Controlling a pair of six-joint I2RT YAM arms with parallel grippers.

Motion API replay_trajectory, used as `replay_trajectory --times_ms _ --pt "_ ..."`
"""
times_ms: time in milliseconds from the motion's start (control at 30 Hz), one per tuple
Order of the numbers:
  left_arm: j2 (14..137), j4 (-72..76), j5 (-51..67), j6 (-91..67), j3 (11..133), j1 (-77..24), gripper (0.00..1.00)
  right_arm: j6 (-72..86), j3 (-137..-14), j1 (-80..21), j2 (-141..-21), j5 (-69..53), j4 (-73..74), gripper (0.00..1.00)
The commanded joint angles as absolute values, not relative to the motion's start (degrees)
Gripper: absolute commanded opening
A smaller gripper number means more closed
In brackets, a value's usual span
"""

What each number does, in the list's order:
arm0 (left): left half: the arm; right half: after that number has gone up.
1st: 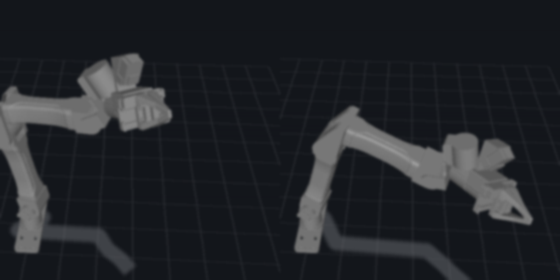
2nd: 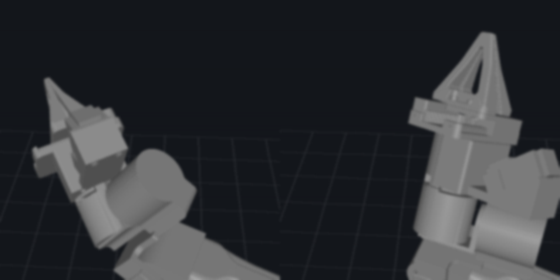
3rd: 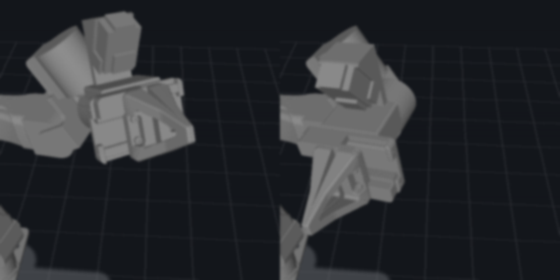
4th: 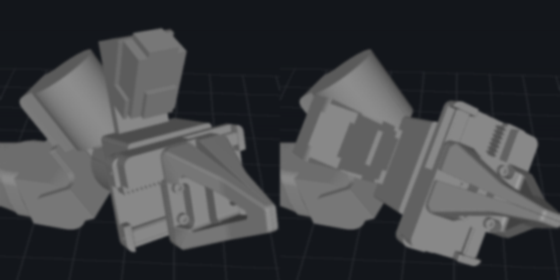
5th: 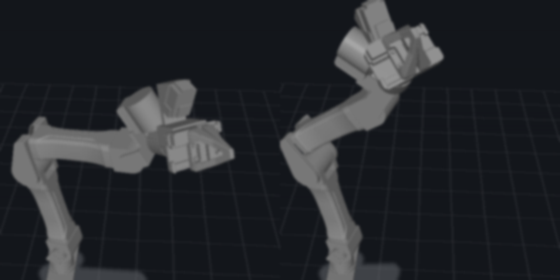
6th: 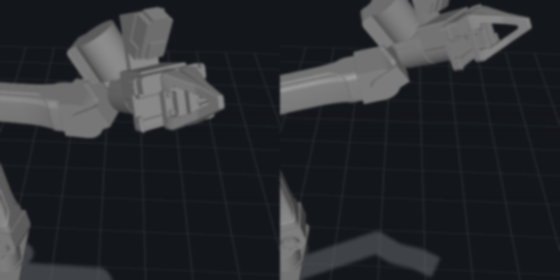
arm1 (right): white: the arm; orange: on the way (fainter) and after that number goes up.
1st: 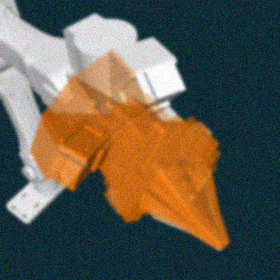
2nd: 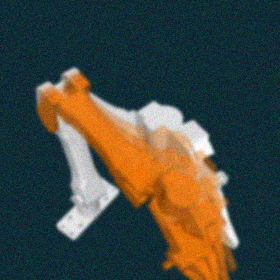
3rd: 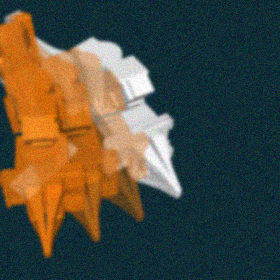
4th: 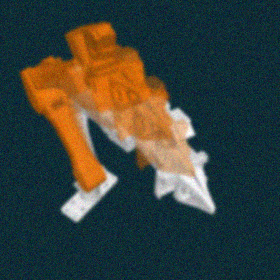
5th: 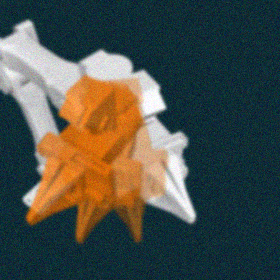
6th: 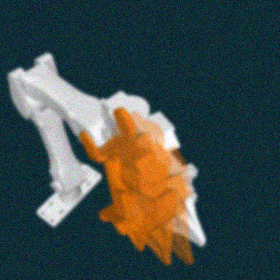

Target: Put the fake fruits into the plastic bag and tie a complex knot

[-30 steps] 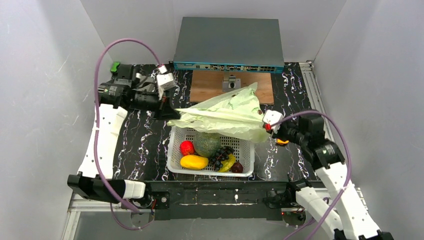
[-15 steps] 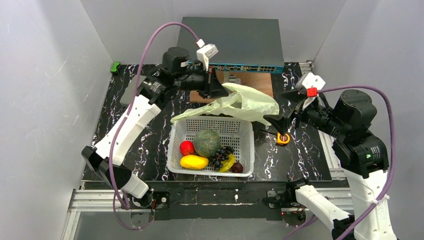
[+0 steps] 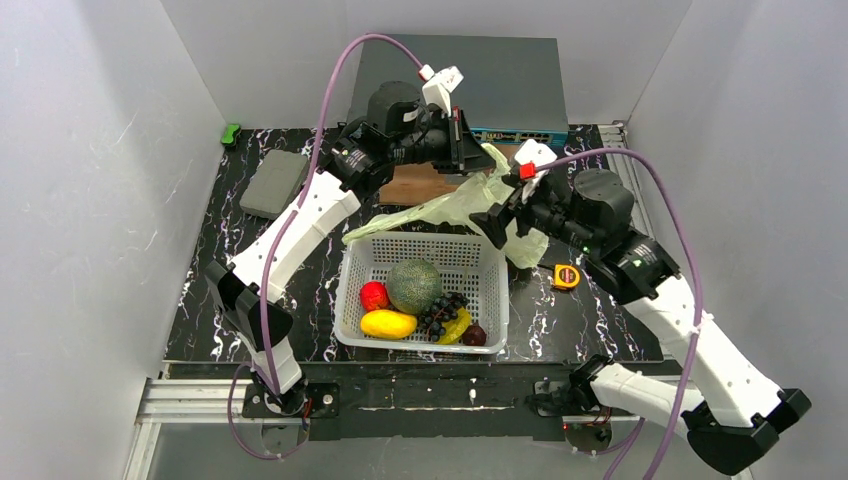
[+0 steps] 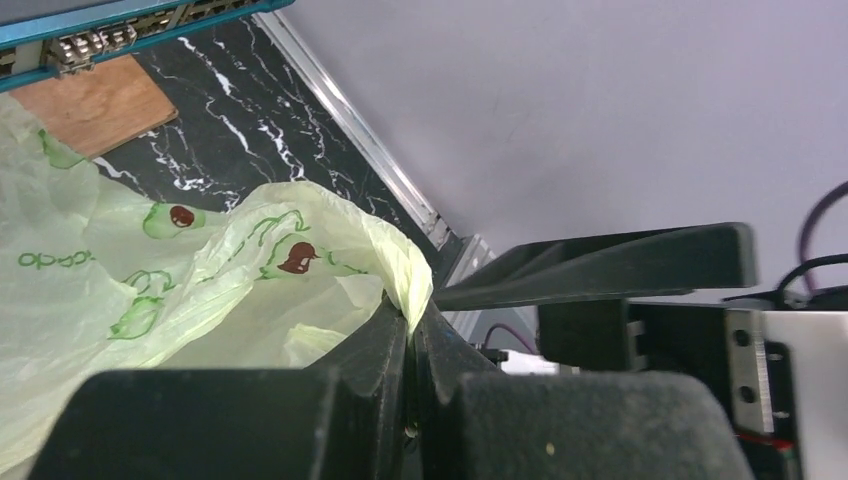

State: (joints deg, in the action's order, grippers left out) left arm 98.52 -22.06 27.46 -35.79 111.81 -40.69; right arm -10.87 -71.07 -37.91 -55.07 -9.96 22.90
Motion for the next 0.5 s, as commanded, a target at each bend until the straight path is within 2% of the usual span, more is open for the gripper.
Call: replay_trajectory --times_ms 0,100,267,300,333,367,400,467 --pt "96.0 -15.0 28.6 -40.3 111.7 -41.1 0.00 -11.4 -66.7 -38.7 -55.5 -4.3 3.7 0.96" --pt "95.2 -13.0 30.0 -41.2 110.4 -41.1 0.00 -11.2 -63.8 -38.7 -56.7 -3.6 -1.7 0.90" --pt "93.4 -10.9 32.5 -41.2 108.1 -41.1 0.00 -9.4 -60.9 -38.6 -59.5 -1.2 -8.3 0.62" --pt "93.1 -11.3 32.7 -41.0 108.0 -41.1 0.00 -9.4 -61.3 -38.6 -60.2 -0.8 -8.1 0.50" --pt "92.7 -11.5 32.9 -40.5 108.0 -41.1 0.01 -9.6 -61.7 -38.6 -60.4 -0.8 -7.6 0.31" --pt "92.3 -11.7 33.3 -39.5 107.9 -40.7 0.04 -9.7 -62.0 -38.5 -60.2 -1.1 -6.6 0.15" --pt "91.6 -12.0 33.1 -38.4 107.9 -40.1 0.11 -9.8 -62.0 -38.2 -59.4 -1.9 -4.7 0.01" --pt "90.1 -13.0 32.6 -36.8 107.6 -37.1 0.34 -10.2 -61.5 -37.2 -55.7 -5.6 -1.2 0.01"
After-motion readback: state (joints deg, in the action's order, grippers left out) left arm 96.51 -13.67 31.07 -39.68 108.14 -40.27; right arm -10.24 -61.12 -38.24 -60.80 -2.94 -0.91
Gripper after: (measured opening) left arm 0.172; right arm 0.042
